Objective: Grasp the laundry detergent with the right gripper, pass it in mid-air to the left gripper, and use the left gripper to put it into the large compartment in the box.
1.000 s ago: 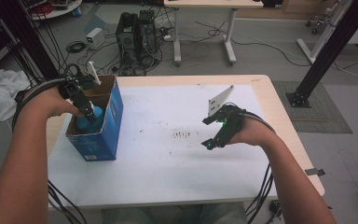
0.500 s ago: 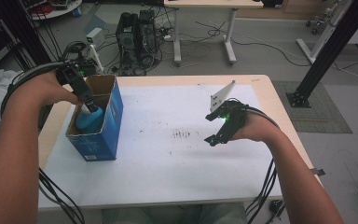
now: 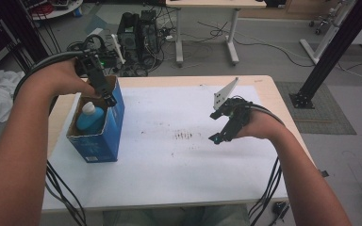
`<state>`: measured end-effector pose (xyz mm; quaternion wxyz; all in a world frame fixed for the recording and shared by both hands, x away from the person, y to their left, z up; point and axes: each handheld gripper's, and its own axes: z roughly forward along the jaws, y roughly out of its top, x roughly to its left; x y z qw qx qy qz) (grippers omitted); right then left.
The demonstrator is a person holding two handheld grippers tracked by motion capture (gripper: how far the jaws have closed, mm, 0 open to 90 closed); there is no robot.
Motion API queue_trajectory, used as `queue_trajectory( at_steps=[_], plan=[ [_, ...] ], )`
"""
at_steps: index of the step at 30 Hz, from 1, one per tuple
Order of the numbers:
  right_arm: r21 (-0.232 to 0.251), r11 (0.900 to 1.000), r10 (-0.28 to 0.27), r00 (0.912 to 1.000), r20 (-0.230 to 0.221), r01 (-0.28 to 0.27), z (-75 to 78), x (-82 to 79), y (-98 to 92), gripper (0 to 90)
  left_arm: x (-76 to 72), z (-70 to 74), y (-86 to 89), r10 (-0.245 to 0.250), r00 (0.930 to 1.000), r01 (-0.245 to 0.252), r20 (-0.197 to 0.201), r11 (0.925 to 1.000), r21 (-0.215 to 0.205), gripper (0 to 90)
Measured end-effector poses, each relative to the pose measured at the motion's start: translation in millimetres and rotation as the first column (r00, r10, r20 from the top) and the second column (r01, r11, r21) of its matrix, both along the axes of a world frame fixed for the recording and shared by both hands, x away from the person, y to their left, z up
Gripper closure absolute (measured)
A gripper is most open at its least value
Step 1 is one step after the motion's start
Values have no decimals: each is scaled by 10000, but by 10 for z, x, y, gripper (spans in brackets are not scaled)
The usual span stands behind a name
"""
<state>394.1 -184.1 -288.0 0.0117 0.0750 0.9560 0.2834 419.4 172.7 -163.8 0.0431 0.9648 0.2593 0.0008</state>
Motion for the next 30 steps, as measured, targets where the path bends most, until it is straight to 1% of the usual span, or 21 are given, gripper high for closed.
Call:
queue_trajectory(
  at_steps=[3,4,5,7,8,9,10,12,15,16,17,18,19,21,22,24,27,28,30],
  plan=[
    [-199,9998,-31,10000,-3,31,36,14,-7,134,5,-41,-107,-400,9989,403,-226,9991,139,168],
    [-287,9996,11,10000,69,-9,56,24,-11,134,6,-61,-141,-492,9983,497,-314,9987,150,168],
    [-316,9995,13,10000,15,-13,67,26,-11,134,6,-78,-176,-557,9978,563,-364,9982,181,165],
    [-406,9992,47,10000,55,-45,90,35,-11,134,17,-116,-246,-987,9945,995,-348,9948,215,162],
    [-490,9988,51,10000,29,-50,99,38,-11,134,16,-132,-273,-1101,9933,1108,-360,9937,194,141],
    [-539,9985,33,10000,21,-31,106,40,-13,134,10,-170,-321,-1258,9916,1263,-286,9919,163,133],
    [-587,9983,68,10000,63,-64,109,50,-14,134,6,-191,-351,-1333,9905,1338,-324,9909,154,133],
    [-628,9980,118,9999,85,-112,108,65,-19,134,0,-262,-432,-1637,9853,1646,-481,9862,158,132],
    [-909,9958,66,10000,46,-62,97,79,-26,134,-8,-391,-565,-2013,9778,2032,-575,9787,289,122],
    [-987,9951,117,9999,53,-112,96,83,-27,134,-13,-441,-615,-2209,9731,2234,-657,9741,341,121],
    [-1090,9940,113,9999,9,-112,91,81,-24,134,-17,-496,-660,-2301,9702,2333,-763,9718,354,121],
    [-1221,9924,113,9999,-69,-121,87,77,-22,134,-27,-563,-715,-2482,9649,2520,-855,9670,364,121],
    [-1397,9901,107,9999,-43,-112,77,76,-15,134,-29,-613,-753,-2635,9604,2671,-911,9632,295,122],
    [-1723,9849,161,9999,-55,-169,55,74,-1,134,-32,-712,-826,-2774,9554,2810,-1018,9594,230,122],
    [-1852,9825,166,9998,-90,-180,48,70,8,134,-39,-760,-862,-2847,9530,2889,-1032,9570,280,122],
    [-2048,9786,187,9997,-148,-214,41,65,26,134,-42,-841,-929,-2893,9505,2948,-1136,9549,349,122],
    [-2316,9724,244,9996,-122,-265,23,62,73,134,-58,-938,-1018,-2986,9459,3065,-1269,9506,484,122],
    [-2466,9686,291,9995,-153,-320,8,60,99,134,-63,-957,-1037,-3031,9441,3113,-1297,9491,482,122],
    [-2606,9647,346,9992,-176,-380,-16,52,133,134,-73,-997,-1083,-3058,9421,3144,-1375,9482,449,122]
  ],
)
